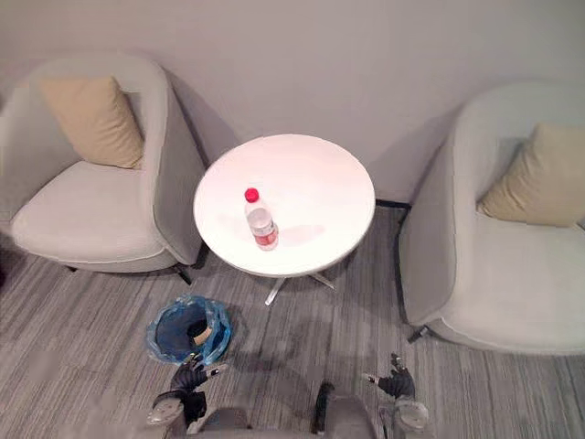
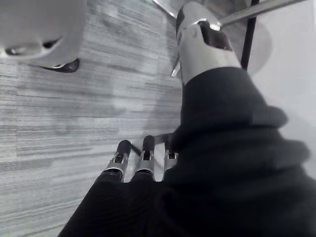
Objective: Gather rubbish on tea table into small bin, then transfer packed bag to large trash can.
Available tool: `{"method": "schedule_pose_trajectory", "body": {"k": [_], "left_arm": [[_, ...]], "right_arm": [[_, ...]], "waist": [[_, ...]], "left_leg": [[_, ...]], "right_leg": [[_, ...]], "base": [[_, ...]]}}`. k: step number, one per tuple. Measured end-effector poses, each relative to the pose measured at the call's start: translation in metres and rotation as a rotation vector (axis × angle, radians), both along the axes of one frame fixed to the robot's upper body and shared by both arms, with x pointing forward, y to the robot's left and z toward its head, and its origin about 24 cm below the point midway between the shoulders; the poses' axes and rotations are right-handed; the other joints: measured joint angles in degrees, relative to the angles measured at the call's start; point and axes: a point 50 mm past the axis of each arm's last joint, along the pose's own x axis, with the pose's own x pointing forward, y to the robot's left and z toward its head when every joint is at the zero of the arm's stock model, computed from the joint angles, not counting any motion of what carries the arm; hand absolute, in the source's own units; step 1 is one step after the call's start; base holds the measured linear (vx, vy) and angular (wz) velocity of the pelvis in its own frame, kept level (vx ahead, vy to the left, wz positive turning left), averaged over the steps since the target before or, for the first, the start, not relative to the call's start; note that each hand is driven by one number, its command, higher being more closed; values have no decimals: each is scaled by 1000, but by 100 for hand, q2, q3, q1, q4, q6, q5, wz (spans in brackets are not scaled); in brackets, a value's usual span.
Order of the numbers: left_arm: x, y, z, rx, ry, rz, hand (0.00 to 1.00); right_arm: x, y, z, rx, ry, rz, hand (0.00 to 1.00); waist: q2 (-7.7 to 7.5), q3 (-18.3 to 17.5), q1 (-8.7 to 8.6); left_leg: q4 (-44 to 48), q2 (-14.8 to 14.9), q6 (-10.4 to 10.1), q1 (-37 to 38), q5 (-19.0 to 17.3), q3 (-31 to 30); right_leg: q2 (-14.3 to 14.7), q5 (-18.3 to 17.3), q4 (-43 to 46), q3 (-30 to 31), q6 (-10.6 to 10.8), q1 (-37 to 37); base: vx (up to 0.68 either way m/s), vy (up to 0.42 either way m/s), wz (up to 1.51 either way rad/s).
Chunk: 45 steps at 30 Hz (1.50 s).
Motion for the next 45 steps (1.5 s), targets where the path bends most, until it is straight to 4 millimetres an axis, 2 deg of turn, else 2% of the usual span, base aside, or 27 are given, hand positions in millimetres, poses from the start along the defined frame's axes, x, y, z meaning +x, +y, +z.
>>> {"method": "schedule_pose_trajectory", "body": {"k": [1,2,4,5,6,7,9,11,13,14,15,16,19,20,21,23,24,25,26,27,29,30,35,40,45], "left_arm": [[-1,-1,0,-3,1,1,0],[-3,-4,-1,-10,7,-3,0],[-3,-5,-1,-15,8,-8,0],[0,-5,-1,-16,4,-12,0],[0,-5,0,-19,2,-16,0],[-1,-4,-1,-17,5,-16,0],[-1,3,0,4,10,-23,0],[-1,7,0,18,15,-34,0],[-2,8,0,17,19,-34,0],[-3,7,-1,15,22,-36,0],[-3,5,-1,13,25,-49,0],[-5,3,-3,11,36,-61,0],[-6,9,-3,29,43,-62,0],[-7,13,-2,39,44,-62,0],[-6,17,-1,52,43,-60,0],[-6,22,-1,65,44,-58,0],[-7,26,0,75,46,-54,0],[-9,33,0,92,52,-52,0],[-11,28,-3,77,67,-47,0],[-13,20,-5,54,71,-47,0],[-16,14,-7,36,77,-45,0],[-16,13,-7,32,78,-45,0],[-15,13,-7,32,76,-45,0],[-17,13,-7,32,80,-46,0],[-18,13,-7,35,80,-49,0]], "right_arm": [[1,2,0,10,-4,-5,0],[3,5,0,26,-16,-22,0],[9,4,3,27,-33,-27,0],[12,1,4,27,-46,-49,0],[13,-1,5,24,-49,-58,0],[12,-2,4,25,-46,-62,0],[14,1,4,28,-46,-62,0],[17,1,5,22,-54,-64,0],[18,0,6,19,-55,-61,0],[18,0,6,12,-53,-55,0],[17,-2,5,4,-44,-48,0],[17,-1,5,3,-42,-44,0],[13,5,1,13,-16,-25,0],[12,8,0,20,-7,-19,0],[13,10,0,24,-8,-17,0],[11,6,-1,14,2,-19,0],[10,3,-1,4,12,-21,0],[9,3,-2,0,15,-20,0],[8,-1,-2,-8,22,-23,0],[7,-8,0,-25,23,-29,0],[10,-10,2,-32,10,-29,0],[10,-10,2,-33,8,-26,0],[4,-10,2,-39,13,-28,0],[20,-8,26,-100,-137,41,0],[30,-4,49,-154,-262,94,0]], "waist": [[0,6,20],[-55,29,27],[3,14,56],[57,14,123],[101,7,141],[111,-2,169],[-91,-19,174],[-184,-34,181],[-211,-45,200],[-221,-41,260],[-236,-35,279],[-256,-33,269],[-270,-69,193],[-298,-110,103],[-331,-139,30],[-323,-134,-22],[-379,-160,-6],[-565,-213,12],[-473,-172,-21],[-361,-229,-7],[-267,-275,-5],[-251,-283,-18],[-278,-282,-17],[-284,-301,-18],[-297,-315,-17]], "left_leg": [[134,52,46,-104,-27,156],[-2,43,179,-328,-104,473],[-780,-44,258,-514,-126,707],[-1738,-186,264,-569,-30,711],[-2468,-285,404,-555,595,680],[-2592,-328,509,-486,911,681],[-2882,-565,566,-296,975,742],[-2942,-681,610,-255,949,791],[-3069,-811,695,-59,887,852],[-3153,-897,750,74,848,923],[-3272,-1046,812,269,722,973],[-3371,-1139,852,340,661,965],[-3544,-1279,926,660,696,812],[-3525,-1272,951,662,676,686],[-3503,-1203,934,663,695,493],[-3512,-1032,894,672,719,305],[-3499,-991,846,710,724,227],[-3472,-1123,756,751,689,180],[-3451,-1089,640,824,593,75],[-3468,-956,622,852,591,48],[-3547,-835,593,852,592,48],[-3660,-757,509,860,637,46],[-3917,-640,406,1045,705,35],[-3967,-655,419,1046,736,57],[-4112,-694,423,1152,832,57]], "right_leg": [[12,1,-88,-54,-12,146],[15,5,-318,-129,-4,382],[13,29,-506,-151,38,535],[-6,37,-568,-143,84,589],[-13,-15,-545,-129,168,596],[-30,-44,-530,-72,215,611],[-166,-31,-702,107,346,682],[-296,-65,-738,133,420,705],[-428,-174,-640,220,541,767],[-546,-311,-423,274,602,748],[-726,-521,15,372,737,667],[-859,-583,515,432,842,496],[-1130,-490,1938,565,979,-52],[-1117,-540,2165,599,889,-149],[-955,-817,1940,751,816,-224],[-644,-876,1501,939,734,-383],[-500,-654,737,1080,664,-428],[-563,190,149,1170,556,-429],[-536,127,259,1117,545,-343],[-418,156,150,1109,503,-250],[-279,210,-81,1094,429,-186],[-192,278,-241,1054,382,-146],[-54,475,-658,1025,335,159],[-52,793,-1168,1113,397,359],[-53,954,-1470,1110,413,537]], "base": [[189,-112,33],[174,-66,22],[202,-10,11],[257,90,1],[270,117,-5],[244,93,1],[237,94,6],[173,105,2],[151,72,-8],[107,61,-20],[84,77,-15],[54,70,-2],[160,63,27],[245,-32,68],[183,-70,81],[161,-114,66],[140,-137,47],[154,-148,44],[178,-145,25],[173,-145,10],[101,-126,-6],[34,-109,-3],[-6,-38,-1],[-50,35,-7],[-10,7,1]]}}
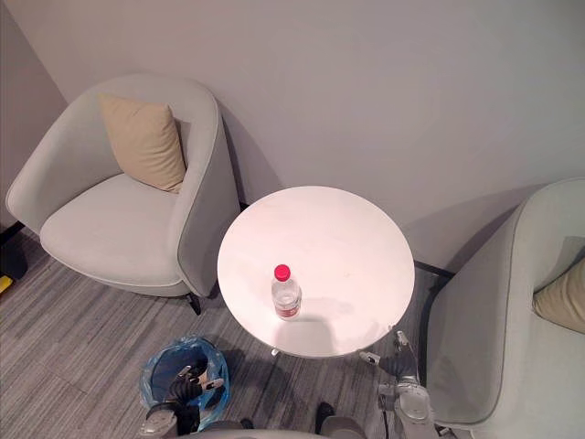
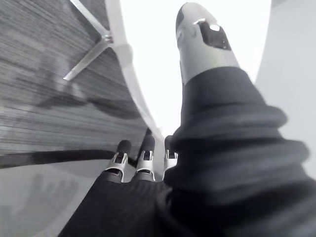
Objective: Gather rubbish on tea table into small bin, then transfer packed bag to large trash can.
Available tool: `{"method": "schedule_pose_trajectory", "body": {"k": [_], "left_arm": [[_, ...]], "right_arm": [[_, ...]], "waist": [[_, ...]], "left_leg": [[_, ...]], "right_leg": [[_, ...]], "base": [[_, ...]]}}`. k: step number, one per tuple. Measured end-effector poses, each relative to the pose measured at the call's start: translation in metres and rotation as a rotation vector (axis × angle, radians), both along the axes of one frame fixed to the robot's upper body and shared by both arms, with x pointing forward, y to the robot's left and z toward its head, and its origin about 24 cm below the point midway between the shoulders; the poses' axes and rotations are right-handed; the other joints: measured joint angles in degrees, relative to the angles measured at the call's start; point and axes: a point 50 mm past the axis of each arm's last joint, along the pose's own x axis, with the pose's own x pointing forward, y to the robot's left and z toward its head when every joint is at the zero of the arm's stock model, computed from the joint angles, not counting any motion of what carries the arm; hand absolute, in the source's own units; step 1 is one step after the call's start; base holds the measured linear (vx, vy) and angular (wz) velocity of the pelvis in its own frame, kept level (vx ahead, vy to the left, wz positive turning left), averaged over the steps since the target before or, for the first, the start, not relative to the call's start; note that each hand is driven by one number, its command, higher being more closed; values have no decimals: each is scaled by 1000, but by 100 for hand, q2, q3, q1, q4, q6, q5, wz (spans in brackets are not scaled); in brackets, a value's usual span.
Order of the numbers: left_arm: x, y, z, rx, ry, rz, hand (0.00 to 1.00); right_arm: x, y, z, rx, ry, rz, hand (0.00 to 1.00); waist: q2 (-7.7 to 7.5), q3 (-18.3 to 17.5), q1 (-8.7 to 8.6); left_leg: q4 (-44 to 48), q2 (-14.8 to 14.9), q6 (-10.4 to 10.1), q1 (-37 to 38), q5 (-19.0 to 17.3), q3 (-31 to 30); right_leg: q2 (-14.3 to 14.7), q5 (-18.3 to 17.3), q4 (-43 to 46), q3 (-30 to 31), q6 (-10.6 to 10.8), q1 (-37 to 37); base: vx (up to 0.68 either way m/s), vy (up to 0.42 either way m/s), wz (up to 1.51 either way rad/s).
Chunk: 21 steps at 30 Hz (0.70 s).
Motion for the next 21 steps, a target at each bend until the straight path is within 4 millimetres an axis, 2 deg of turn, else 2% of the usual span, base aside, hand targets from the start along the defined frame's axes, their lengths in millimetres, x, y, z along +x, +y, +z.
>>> {"method": "schedule_pose_trajectory", "body": {"k": [8,15,21], "left_arm": [[1,-2,3,5,-23,-19,0],[-2,-3,2,9,-14,-39,0],[-7,-5,1,11,0,-62,0]], "right_arm": [[12,7,28,-59,-131,70,0],[28,36,40,-42,-205,277,0],[41,51,47,-51,-230,406,0]], "waist": [[-5,-9,-5],[-4,-83,4],[17,-139,19]], "left_leg": [[-147,-27,0,121,78,-22],[-236,-41,9,162,87,-105],[-236,-58,16,87,94,-252]], "right_leg": [[4,150,-309,-34,-1,197],[10,175,-486,-139,13,324],[-1,172,-535,-298,17,332]], "base": [[-3,2,1],[-3,2,6],[18,5,13]]}}
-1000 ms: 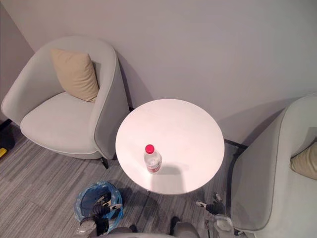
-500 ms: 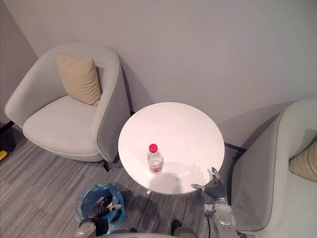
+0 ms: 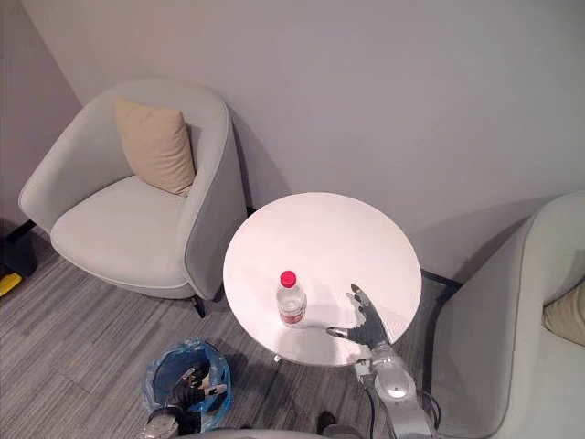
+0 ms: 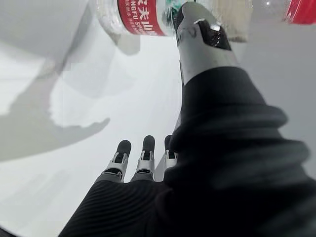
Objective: Gather rubbish on tea table into small bin, then transfer packed bag to large trash can.
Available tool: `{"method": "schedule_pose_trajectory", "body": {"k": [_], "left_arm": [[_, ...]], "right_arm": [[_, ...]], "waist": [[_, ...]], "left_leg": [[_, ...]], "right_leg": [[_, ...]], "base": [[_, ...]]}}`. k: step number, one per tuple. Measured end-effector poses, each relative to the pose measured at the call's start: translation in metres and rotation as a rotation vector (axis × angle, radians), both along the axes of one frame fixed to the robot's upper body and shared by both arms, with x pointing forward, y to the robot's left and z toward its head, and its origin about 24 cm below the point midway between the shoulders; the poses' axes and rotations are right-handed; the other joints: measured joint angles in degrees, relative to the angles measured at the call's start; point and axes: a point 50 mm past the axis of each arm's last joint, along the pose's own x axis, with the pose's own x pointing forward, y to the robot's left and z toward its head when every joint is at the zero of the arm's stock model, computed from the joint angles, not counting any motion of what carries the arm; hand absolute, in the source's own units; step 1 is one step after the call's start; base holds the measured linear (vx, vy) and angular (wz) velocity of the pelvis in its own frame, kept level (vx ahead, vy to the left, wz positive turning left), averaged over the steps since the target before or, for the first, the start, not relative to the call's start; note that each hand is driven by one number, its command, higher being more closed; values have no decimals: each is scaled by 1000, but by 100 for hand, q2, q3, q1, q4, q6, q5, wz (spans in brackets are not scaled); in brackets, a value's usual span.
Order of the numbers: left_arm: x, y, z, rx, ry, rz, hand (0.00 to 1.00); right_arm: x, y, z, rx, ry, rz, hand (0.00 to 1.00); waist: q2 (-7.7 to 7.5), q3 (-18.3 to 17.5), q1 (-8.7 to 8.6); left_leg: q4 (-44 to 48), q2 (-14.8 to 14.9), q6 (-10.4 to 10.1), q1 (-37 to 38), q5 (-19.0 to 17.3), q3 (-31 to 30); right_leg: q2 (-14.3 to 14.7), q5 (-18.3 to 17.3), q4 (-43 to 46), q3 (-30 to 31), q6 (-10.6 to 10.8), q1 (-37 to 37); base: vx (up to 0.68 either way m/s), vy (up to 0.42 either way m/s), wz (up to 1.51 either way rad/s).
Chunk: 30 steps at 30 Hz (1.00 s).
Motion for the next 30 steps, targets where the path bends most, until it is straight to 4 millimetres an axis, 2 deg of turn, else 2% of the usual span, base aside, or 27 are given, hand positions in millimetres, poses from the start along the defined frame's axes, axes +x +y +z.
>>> {"method": "schedule_pose_trajectory", "body": {"k": [4,10,19,23,24,30], "left_arm": [[-1,-1,0,-3,2,-10,0],[-4,-2,-1,-11,9,-17,0],[-4,-1,-1,-8,0,-11,0],[1,-1,3,2,-30,-5,0],[2,-1,3,5,-35,-3,0],[6,-1,6,6,-57,0,0]], "right_arm": [[9,12,5,-7,-22,69,0],[22,24,6,-29,-30,137,0],[42,34,14,-64,-73,175,0],[42,36,13,-65,-71,180,0],[44,36,12,-70,-67,171,100],[61,37,23,-85,-116,159,100]], "waist": [[0,0,3],[3,1,122],[14,41,156],[32,71,291],[30,88,292],[62,302,302]], "left_leg": [[-1,-3,-17,-99,28,-144],[-31,-9,-40,-280,103,-377],[-118,-65,-43,-556,266,-611],[-109,-93,-38,-664,284,-690],[-106,-101,-35,-702,298,-731],[-65,-105,-39,-845,308,-755]], "right_leg": [[1,0,-60,-155,-1,-12],[3,1,-138,-375,-3,-61],[-52,5,-136,-637,-8,-242],[-73,4,-127,-708,-7,-318],[-80,2,-127,-760,-4,-329],[-89,-5,-49,-787,-3,-471]], "base": [[6,-8,20],[-6,-7,19],[-29,-1,17],[-23,7,9],[-19,2,16],[-6,0,3]]}}
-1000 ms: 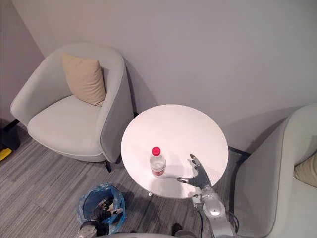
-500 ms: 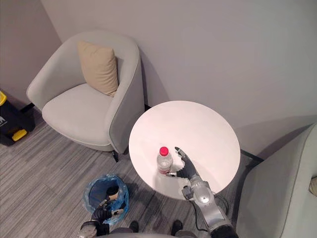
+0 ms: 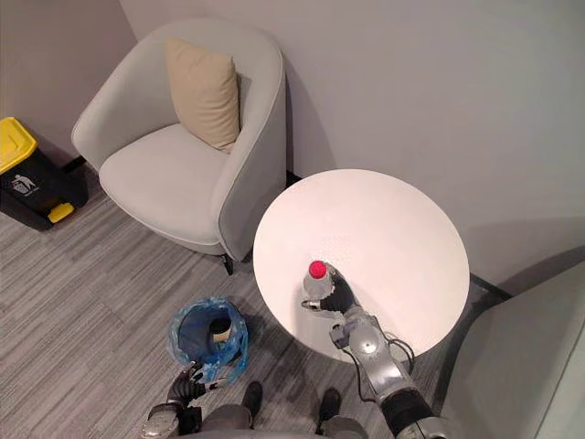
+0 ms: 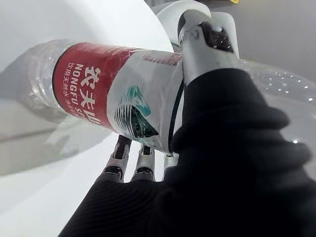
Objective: Gather rubbish on tea table into small bin, then transfer packed bag to large trash can.
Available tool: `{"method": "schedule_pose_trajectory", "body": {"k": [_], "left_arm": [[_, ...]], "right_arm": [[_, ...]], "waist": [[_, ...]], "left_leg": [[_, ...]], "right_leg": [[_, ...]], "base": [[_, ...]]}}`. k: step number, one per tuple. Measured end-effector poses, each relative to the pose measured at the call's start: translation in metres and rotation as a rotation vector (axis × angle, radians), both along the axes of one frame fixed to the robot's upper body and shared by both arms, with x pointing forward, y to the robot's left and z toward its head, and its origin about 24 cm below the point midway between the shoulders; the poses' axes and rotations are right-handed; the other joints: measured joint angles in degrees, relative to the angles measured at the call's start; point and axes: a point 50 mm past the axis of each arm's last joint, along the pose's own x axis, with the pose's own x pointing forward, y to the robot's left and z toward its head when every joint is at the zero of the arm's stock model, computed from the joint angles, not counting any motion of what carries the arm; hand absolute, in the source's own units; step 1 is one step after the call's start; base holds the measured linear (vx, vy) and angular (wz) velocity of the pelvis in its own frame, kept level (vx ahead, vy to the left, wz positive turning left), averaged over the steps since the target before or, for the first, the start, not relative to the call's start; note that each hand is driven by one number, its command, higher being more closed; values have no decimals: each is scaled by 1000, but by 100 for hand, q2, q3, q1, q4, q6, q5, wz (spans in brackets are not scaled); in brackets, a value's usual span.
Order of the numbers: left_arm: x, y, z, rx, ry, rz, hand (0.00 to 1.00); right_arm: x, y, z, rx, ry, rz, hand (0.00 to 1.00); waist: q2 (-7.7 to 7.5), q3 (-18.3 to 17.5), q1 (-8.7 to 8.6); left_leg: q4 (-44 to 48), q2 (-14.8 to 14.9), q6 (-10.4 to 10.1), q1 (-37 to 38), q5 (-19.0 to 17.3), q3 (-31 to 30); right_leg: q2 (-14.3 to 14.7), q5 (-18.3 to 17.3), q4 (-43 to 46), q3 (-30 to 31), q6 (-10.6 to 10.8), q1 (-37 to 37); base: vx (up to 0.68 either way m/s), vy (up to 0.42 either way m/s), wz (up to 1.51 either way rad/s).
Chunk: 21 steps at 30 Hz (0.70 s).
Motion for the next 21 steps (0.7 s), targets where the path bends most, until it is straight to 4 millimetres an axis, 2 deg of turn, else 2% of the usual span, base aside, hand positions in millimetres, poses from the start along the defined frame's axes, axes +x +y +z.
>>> {"method": "schedule_pose_trajectory", "body": {"k": [3,12,18,21], "left_arm": [[3,0,2,-4,-14,9,0],[8,0,6,-9,-42,19,0],[10,2,7,-11,-56,47,0],[9,4,7,-9,-55,57,0]], "right_arm": [[5,-1,4,-2,-17,-10,100],[4,0,1,13,-9,-30,100],[-7,6,26,76,-122,-15,100],[-11,6,32,91,-150,-13,100]], "waist": [[5,71,7],[10,82,21],[9,81,-6],[8,80,-6]], "left_leg": [[28,-5,0,-23,0,-6],[68,2,0,-51,-1,1],[67,12,0,2,-2,30],[66,14,-1,98,-2,36]], "right_leg": [[-3,-1,12,-6,0,-12],[-1,-8,57,13,-5,-45],[0,-29,106,47,-6,-30],[1,-29,102,53,-6,58]], "base": [[0,0,0],[-28,3,0],[-8,2,-1],[0,0,0]]}}
